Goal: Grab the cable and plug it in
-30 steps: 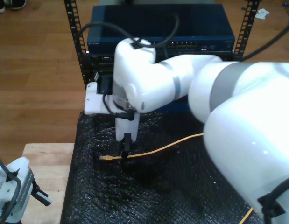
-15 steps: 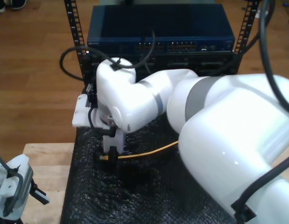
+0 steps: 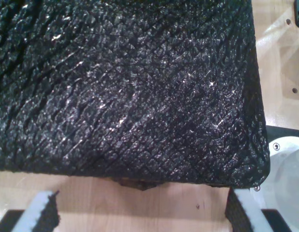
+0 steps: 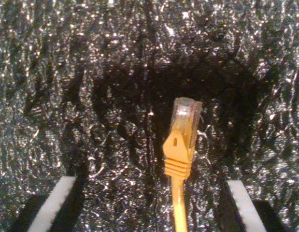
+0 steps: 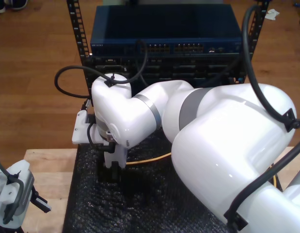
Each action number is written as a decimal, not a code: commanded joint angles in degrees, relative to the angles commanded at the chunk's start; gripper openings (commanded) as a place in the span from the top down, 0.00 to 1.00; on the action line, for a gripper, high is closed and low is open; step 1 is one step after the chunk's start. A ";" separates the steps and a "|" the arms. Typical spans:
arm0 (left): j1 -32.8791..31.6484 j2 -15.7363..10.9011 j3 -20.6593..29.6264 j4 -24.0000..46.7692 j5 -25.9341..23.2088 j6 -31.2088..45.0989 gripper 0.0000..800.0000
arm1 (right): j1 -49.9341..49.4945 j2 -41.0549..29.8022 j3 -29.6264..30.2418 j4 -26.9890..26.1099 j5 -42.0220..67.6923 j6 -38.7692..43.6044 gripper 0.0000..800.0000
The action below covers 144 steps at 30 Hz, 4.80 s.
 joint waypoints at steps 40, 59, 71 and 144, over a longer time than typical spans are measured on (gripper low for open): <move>0.00 0.00 0.00 0.00 0.35 0.00 0.00 | 1.67 1.14 1.32 -11.08 -6.15 9.14 0.45; 0.00 0.00 0.00 0.00 0.26 0.00 0.00 | 1.76 0.97 1.49 -11.25 -6.59 9.23 0.66; 0.00 0.00 0.00 0.00 0.26 0.00 0.00 | 1.76 0.79 1.49 -11.34 -6.59 9.23 0.78; -26.02 0.62 -5.80 -23.21 2.90 -14.86 0.00 | -31.21 -42.29 21.45 23.30 22.86 -32.09 0.99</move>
